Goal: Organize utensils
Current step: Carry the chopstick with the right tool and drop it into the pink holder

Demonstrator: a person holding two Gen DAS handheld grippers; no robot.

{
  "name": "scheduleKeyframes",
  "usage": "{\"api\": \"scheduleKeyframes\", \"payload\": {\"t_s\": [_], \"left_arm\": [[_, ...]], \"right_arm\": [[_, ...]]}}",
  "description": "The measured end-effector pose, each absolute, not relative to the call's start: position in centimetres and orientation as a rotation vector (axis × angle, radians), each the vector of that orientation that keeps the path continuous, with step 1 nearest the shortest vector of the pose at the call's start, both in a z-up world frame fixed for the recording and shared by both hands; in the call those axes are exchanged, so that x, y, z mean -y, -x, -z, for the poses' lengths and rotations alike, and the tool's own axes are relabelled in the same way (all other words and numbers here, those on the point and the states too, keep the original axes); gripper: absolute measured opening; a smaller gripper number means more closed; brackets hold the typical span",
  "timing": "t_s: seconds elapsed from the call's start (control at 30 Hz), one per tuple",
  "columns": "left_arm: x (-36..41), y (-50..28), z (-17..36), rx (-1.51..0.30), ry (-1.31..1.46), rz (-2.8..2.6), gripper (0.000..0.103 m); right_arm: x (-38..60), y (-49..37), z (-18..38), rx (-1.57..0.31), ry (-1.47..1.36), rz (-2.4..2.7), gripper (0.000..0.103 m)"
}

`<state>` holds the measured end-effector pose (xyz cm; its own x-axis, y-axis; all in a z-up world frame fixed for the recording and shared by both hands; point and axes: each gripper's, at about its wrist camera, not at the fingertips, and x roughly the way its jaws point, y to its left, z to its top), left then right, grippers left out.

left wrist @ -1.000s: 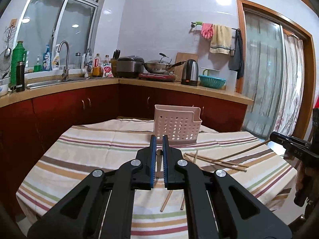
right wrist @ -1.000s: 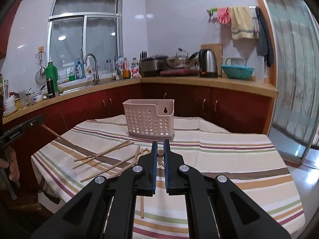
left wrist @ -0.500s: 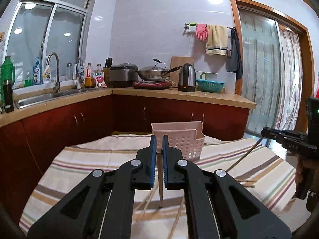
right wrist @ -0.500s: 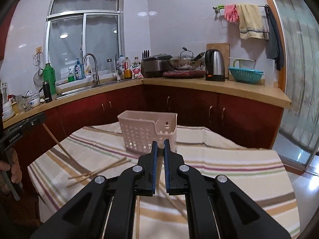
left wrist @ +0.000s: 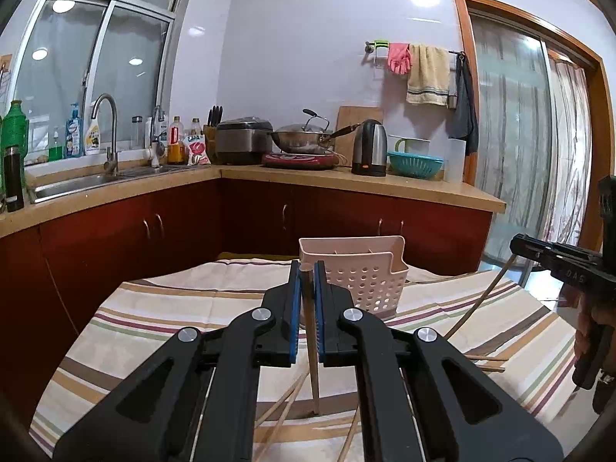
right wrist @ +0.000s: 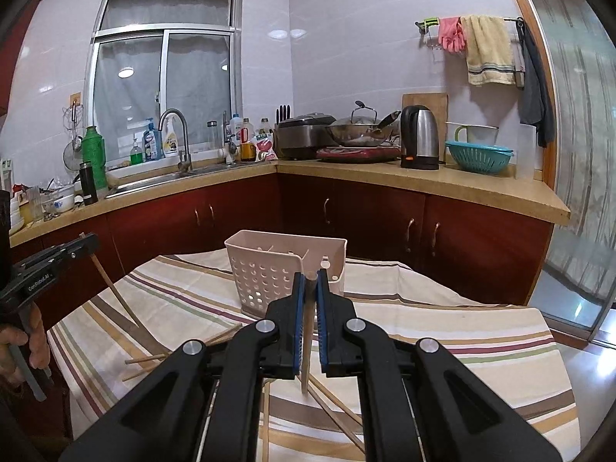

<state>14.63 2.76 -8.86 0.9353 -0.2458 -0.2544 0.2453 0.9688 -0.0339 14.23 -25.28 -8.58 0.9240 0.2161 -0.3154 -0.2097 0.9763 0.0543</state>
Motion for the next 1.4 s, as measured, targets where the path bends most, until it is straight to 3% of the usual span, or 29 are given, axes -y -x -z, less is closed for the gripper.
{"api": "scheduleKeyframes", "payload": {"t_s": [0.33,0.57,1.1,1.4], "left_arm": [[-2.4,-15.3,9.2,-0.27,-0.003,0.277,0.006],[-2.8,-16.4,5.7,-0.234,0.015,0.326,0.006],[0.0,-27.7,-5.0,-0.083,0.071,0.389,0.006],[1.6,-34.2,-1.6,-0.164,0.095,0.364,0.006]], "right_arm": [[25.2,-15.2,8.9,-0.317,-0.028,-0.204,0.007],[25.6,-15.6,5.7,-0.265,-0.043,-0.226,0.007],[27.1,-24.6,-1.6,-0.125,-0.08,-0.248,0.007],[26.9,-30.7,2.3,-0.234,-0.131,-0.266,0.007]]}}
